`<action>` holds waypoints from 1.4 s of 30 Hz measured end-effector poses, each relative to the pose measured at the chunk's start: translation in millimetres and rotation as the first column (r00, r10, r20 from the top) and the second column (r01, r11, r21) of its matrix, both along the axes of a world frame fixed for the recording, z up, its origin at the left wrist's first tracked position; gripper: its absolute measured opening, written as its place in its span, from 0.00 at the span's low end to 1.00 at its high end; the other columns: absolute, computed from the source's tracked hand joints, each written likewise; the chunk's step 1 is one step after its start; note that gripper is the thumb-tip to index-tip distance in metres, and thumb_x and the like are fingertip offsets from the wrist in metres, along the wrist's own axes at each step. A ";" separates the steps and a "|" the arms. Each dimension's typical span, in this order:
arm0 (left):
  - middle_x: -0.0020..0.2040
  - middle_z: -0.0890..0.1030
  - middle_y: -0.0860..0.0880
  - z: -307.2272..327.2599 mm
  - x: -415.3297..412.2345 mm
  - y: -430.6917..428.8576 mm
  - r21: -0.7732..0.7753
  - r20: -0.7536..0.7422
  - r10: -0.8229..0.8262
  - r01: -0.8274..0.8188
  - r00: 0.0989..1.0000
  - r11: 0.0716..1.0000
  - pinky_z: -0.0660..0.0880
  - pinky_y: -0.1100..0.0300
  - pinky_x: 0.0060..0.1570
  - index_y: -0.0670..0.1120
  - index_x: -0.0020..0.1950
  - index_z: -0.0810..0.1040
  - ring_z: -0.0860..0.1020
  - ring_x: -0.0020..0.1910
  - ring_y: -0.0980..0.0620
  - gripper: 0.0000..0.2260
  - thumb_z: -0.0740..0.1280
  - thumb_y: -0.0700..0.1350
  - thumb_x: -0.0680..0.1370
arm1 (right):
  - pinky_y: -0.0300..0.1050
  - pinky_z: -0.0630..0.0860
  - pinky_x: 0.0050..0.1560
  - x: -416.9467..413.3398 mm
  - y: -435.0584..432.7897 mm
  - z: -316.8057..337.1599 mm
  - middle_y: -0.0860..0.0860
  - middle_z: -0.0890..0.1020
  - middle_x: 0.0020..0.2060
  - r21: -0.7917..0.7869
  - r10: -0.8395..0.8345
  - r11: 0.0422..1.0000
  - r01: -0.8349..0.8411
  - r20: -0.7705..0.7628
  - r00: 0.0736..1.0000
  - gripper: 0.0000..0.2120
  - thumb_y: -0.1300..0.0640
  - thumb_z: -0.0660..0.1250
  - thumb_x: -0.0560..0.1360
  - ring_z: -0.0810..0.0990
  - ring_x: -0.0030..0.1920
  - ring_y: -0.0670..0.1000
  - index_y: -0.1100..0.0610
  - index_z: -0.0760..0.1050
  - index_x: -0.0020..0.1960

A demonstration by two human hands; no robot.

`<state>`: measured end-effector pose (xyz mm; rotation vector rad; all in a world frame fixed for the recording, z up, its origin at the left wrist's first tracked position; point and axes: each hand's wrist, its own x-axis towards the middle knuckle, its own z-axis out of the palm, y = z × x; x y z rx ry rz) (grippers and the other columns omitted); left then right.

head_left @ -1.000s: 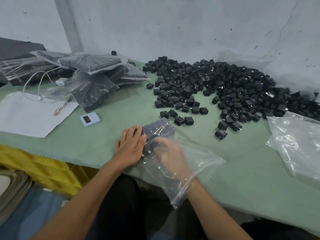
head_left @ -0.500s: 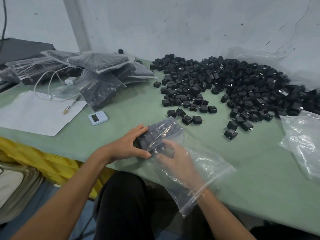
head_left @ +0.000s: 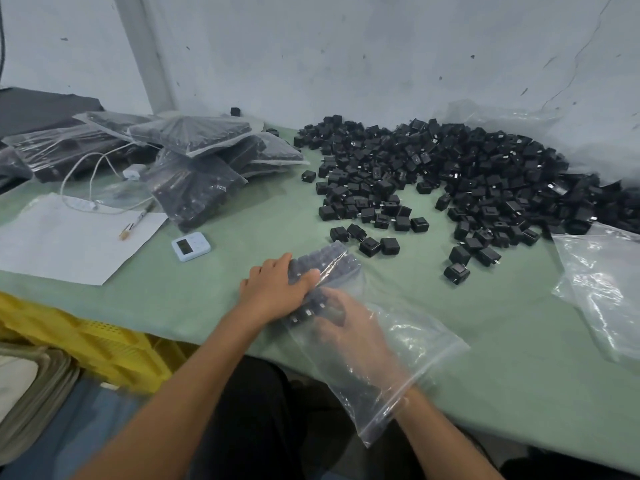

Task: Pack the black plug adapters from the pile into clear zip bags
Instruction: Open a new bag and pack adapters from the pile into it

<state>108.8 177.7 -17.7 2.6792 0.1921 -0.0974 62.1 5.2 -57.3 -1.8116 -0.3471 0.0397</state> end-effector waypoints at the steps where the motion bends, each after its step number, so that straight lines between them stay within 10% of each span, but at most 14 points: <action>1: 0.76 0.64 0.48 -5.2 -0.2 -4.9 -0.002 -0.020 0.018 -0.018 1.000 1.000 0.60 0.43 0.69 0.55 0.78 0.58 0.62 0.73 0.42 0.41 0.54 0.77 0.71 | 0.34 0.78 0.51 -0.2 0.4 -0.2 0.40 0.84 0.53 -0.034 0.000 0.999 0.000 0.003 1.000 0.15 0.50 0.72 0.76 0.83 0.54 0.41 0.45 0.78 0.62; 10: 0.78 0.59 0.50 -22.9 2.7 -1.1 -0.047 0.012 0.063 -0.063 0.998 0.997 0.56 0.43 0.71 0.56 0.80 0.52 0.56 0.76 0.44 0.49 0.54 0.81 0.66 | 0.40 0.75 0.61 -35.8 -46.2 32.1 0.39 0.77 0.62 -0.156 0.158 0.972 -0.173 -0.102 0.982 0.25 0.65 0.70 0.77 0.80 0.57 0.39 0.40 0.72 0.65; 15: 0.78 0.59 0.50 -23.7 3.2 -2.3 -0.033 0.026 0.082 -0.081 0.996 0.996 0.55 0.43 0.72 0.56 0.81 0.51 0.55 0.76 0.44 0.46 0.55 0.79 0.69 | 0.40 0.78 0.50 -72.5 -145.9 86.7 0.50 0.86 0.47 -0.065 0.405 0.888 -0.455 -0.356 0.842 0.08 0.60 0.69 0.78 0.83 0.48 0.46 0.53 0.84 0.54; 19: 0.79 0.59 0.51 -24.7 4.0 -2.2 -0.027 0.031 0.088 -0.087 0.996 0.996 0.54 0.43 0.73 0.56 0.81 0.51 0.55 0.77 0.44 0.46 0.56 0.78 0.69 | 0.43 0.79 0.38 -33.5 -199.4 115.3 0.56 0.85 0.45 -0.153 -0.014 0.988 -0.008 -0.143 0.990 0.09 0.63 0.69 0.78 0.81 0.39 0.49 0.52 0.85 0.52; 22: 0.78 0.59 0.51 -23.5 3.6 -3.1 -0.028 0.037 0.088 -0.087 0.995 0.996 0.54 0.43 0.73 0.56 0.81 0.51 0.55 0.77 0.44 0.46 0.57 0.78 0.69 | 0.45 0.79 0.49 36.4 -199.6 102.0 0.46 0.84 0.50 -0.489 -0.319 0.803 0.341 0.130 0.939 0.10 0.57 0.67 0.80 0.81 0.47 0.47 0.45 0.83 0.55; 25: 0.78 0.59 0.50 -22.8 3.4 -3.0 -0.018 0.030 0.086 -0.085 0.996 0.996 0.55 0.43 0.73 0.56 0.81 0.51 0.56 0.77 0.44 0.46 0.56 0.78 0.69 | 0.47 0.71 0.60 89.2 -196.0 67.5 0.51 0.79 0.58 -0.781 -0.317 0.559 0.279 0.110 0.942 0.14 0.49 0.64 0.80 0.75 0.62 0.53 0.48 0.77 0.64; 31: 0.78 0.59 0.50 -25.0 4.9 -2.2 -0.031 0.020 0.088 -0.087 0.996 0.996 0.54 0.43 0.73 0.56 0.81 0.50 0.55 0.77 0.44 0.47 0.55 0.79 0.68 | 0.48 0.70 0.49 97.6 -197.7 34.7 0.52 0.76 0.49 -0.758 -0.400 0.552 0.348 0.126 0.908 0.11 0.48 0.70 0.76 0.76 0.53 0.58 0.50 0.70 0.53; 33: 0.78 0.58 0.50 -24.8 4.5 -2.0 -0.034 0.013 0.084 -0.084 0.996 0.996 0.54 0.43 0.73 0.56 0.81 0.50 0.55 0.77 0.44 0.48 0.55 0.80 0.67 | 0.49 0.72 0.49 85.4 -202.1 40.8 0.51 0.79 0.48 -0.674 -0.445 0.637 0.373 0.074 0.893 0.13 0.49 0.69 0.77 0.78 0.50 0.57 0.50 0.69 0.57; 36: 0.78 0.58 0.51 -24.4 4.1 -1.7 -0.043 0.011 0.081 -0.080 0.997 0.996 0.54 0.43 0.72 0.56 0.81 0.50 0.55 0.76 0.44 0.50 0.54 0.80 0.65 | 0.50 0.81 0.44 41.5 -209.4 62.7 0.55 0.82 0.47 -0.082 -0.476 0.879 0.469 -0.198 0.857 0.12 0.55 0.69 0.78 0.82 0.41 0.54 0.58 0.74 0.60; 39: 0.78 0.59 0.51 -24.9 4.7 -1.2 -0.045 0.011 0.081 -0.081 0.997 0.996 0.55 0.43 0.72 0.56 0.81 0.50 0.55 0.76 0.44 0.50 0.53 0.81 0.65 | 0.47 0.83 0.45 -26.1 -219.0 79.7 0.57 0.84 0.50 0.355 -0.325 0.823 0.444 -0.347 0.880 0.13 0.60 0.68 0.75 0.83 0.44 0.55 0.59 0.81 0.58; 42: 0.78 0.59 0.50 -25.4 5.7 -1.1 -0.035 0.010 0.084 -0.083 0.996 0.996 0.55 0.42 0.72 0.56 0.81 0.51 0.55 0.76 0.43 0.50 0.54 0.81 0.65 | 0.46 0.83 0.45 -94.3 -209.7 69.5 0.64 0.83 0.55 0.460 -0.145 0.797 0.391 -0.482 0.864 0.18 0.63 0.62 0.71 0.84 0.48 0.57 0.63 0.81 0.59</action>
